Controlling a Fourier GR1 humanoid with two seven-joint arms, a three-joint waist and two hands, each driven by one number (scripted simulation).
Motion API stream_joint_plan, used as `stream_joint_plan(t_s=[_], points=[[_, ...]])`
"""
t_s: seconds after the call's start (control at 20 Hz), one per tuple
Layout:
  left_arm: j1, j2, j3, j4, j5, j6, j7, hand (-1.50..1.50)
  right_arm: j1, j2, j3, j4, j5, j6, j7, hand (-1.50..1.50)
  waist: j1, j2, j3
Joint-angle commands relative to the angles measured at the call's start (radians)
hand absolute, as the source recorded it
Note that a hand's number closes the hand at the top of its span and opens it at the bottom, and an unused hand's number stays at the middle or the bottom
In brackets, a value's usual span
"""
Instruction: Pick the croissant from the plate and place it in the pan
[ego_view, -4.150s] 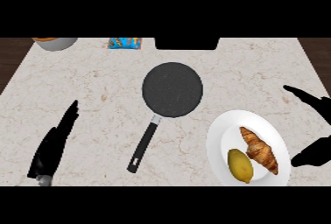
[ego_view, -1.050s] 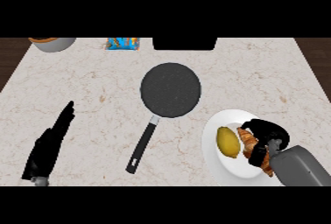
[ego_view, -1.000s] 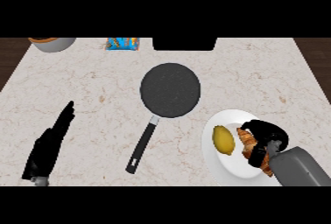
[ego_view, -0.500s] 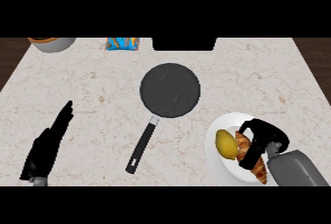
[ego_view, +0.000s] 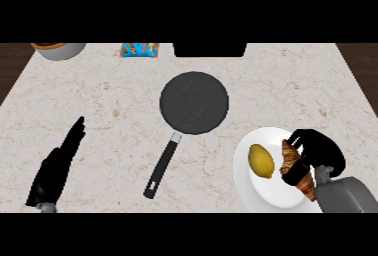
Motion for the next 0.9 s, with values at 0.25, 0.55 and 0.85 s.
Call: stream_joint_plan(t_s=[0.25, 0.55, 0.85], points=[[-0.001, -0.005, -0.003, -0.006, -0.006, -0.003, 0.024, 0.0, -0.081, -0.077, 0.044, -0.247, 0.271, -0.303, -0.116, 1.5, -0.004, -0.003, 0.001], [-0.005, -0.022, -0.016, -0.006, -0.01, -0.019, 0.014, 0.0, -0.3, 0.006, 0.043, -0.175, 0.299, -0.274, -0.126, 1.5, 0.018, 0.004, 0.001], [0.009, 0.001, 0.024, -0.02, 0.001, -0.04, -0.013, 0.0, -0.448, 0.188, 0.049, -0.033, 0.28, -0.293, -0.113, 1.5, 0.02, 0.004, 0.001]])
